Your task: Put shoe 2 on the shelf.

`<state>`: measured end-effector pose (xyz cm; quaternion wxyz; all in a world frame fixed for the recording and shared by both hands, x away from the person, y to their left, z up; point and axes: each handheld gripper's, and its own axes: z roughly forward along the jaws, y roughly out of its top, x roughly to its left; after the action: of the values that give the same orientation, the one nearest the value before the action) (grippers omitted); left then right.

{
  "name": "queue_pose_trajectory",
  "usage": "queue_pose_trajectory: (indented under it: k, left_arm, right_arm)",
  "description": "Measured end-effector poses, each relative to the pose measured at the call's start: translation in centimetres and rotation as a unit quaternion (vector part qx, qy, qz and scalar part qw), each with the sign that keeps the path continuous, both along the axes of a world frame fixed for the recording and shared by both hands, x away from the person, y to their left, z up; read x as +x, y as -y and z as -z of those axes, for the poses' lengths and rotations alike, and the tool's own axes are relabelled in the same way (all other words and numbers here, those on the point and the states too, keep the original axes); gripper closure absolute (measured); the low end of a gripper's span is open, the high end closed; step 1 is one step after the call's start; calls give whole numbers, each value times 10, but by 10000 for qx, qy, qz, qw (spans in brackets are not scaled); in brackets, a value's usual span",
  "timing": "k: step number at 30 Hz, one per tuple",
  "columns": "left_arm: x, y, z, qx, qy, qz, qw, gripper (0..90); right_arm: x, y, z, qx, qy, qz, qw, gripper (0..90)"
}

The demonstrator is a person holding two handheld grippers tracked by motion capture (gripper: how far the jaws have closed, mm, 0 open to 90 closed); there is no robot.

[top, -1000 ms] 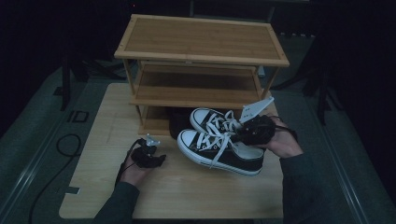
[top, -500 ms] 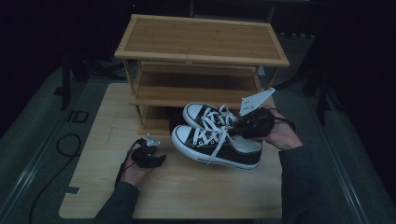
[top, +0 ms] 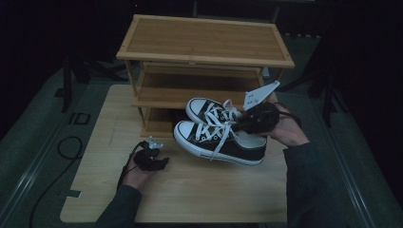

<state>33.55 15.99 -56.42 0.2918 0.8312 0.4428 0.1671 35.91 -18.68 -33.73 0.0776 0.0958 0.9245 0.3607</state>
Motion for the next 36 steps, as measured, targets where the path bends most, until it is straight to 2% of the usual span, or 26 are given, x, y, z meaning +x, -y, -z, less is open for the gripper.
queue_pose_trajectory:
  k: [10, 17, 26, 29, 36]
  left_arm:
    - [0, 0, 0, -6, -1, -6, 10000, 480]
    - [0, 0, 0, -4, 5, -1, 10000, 480]
    - [0, 1, 0, -1, 12, 5, 10000, 479]
    - [0, 1, 0, -1, 11, 3, 10000, 479]
    - [0, 1, 0, -9, 16, 4, 10000, 479]
  right_arm:
    - [9, -3, -5, 135, 85, 152, 9998, 842]
    - [17, -7, -9, 67, 116, 270, 9995, 842]
    - [29, -9, -13, 129, 114, 485, 9987, 842]
    - [33, -12, -13, 135, 108, 612, 9980, 843]
    - [43, -17, -12, 290, 32, 1063, 9939, 844]
